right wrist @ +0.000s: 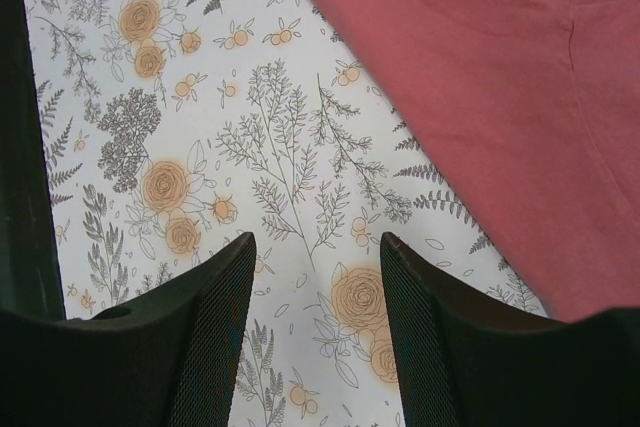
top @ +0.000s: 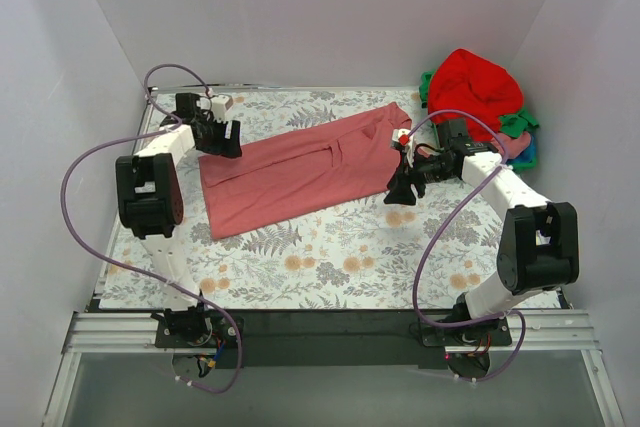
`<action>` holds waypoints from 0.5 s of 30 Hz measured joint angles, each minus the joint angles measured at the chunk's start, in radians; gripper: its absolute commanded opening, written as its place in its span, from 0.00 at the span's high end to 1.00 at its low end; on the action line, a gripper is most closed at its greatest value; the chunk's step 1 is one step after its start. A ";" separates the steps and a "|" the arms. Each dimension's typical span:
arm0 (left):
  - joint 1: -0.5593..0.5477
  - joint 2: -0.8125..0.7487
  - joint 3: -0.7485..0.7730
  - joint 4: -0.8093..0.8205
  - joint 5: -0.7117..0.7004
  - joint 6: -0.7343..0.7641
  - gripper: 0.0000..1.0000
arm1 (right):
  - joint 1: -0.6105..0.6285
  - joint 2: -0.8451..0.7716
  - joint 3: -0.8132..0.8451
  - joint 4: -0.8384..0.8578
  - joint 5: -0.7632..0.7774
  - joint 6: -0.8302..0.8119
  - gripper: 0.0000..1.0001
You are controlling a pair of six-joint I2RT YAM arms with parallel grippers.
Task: Fold and stack the t-shirts
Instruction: Fold the tshirt
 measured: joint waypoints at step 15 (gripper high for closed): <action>-0.020 0.168 0.142 -0.001 -0.032 0.039 0.45 | 0.000 0.027 0.000 -0.021 -0.003 -0.003 0.41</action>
